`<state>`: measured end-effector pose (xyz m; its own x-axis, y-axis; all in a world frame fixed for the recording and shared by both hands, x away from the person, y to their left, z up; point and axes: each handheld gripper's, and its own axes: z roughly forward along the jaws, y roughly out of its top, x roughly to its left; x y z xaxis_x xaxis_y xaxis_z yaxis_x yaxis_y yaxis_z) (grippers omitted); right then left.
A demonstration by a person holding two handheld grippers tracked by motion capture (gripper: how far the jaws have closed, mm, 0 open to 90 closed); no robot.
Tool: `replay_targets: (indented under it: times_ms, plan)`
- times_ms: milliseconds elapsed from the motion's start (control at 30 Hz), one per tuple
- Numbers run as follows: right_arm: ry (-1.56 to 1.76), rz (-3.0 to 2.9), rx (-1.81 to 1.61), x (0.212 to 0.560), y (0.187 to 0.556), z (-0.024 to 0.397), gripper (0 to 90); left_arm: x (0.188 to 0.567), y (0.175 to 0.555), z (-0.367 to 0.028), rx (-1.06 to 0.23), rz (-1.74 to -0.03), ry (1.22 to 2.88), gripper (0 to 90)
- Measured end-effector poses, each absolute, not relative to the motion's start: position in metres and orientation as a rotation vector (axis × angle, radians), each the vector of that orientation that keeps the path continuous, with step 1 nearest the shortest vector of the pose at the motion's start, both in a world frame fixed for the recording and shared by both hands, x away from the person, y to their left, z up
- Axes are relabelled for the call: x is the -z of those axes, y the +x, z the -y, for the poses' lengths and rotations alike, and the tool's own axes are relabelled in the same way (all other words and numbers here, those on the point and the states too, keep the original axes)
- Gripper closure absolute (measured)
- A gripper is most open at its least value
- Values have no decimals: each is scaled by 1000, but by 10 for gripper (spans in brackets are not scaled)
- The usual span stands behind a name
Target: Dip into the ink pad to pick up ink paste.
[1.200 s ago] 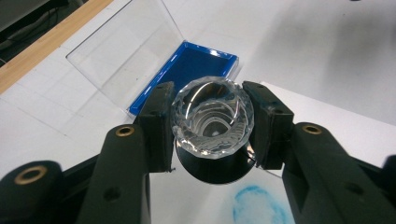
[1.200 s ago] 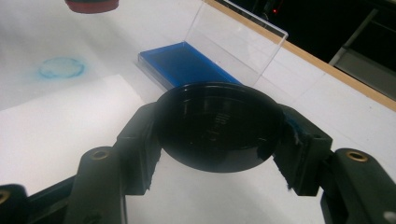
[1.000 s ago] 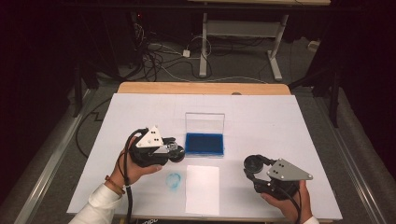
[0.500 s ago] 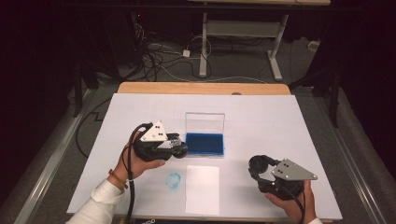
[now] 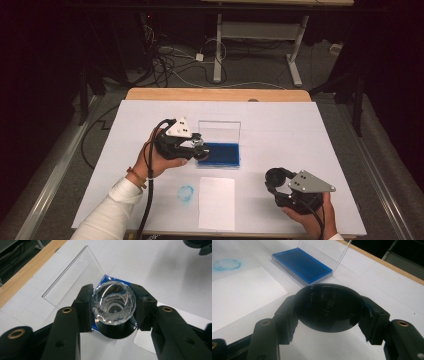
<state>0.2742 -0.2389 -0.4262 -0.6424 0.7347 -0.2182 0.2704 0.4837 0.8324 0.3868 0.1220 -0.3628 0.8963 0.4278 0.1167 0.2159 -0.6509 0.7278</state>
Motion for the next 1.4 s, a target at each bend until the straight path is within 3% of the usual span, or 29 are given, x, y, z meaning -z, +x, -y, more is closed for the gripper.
replay_targets:
  times_ms: [667, 1400]
  plan:
    - [807, -2188, -1062, 428, 273, 237, 387, 400, 425, -86, -291, -535, 2403, 549]
    - [796, -2208, -1045, 430, 274, 237, 386, 418, 435, -83, -291, -583, 2420, 549]
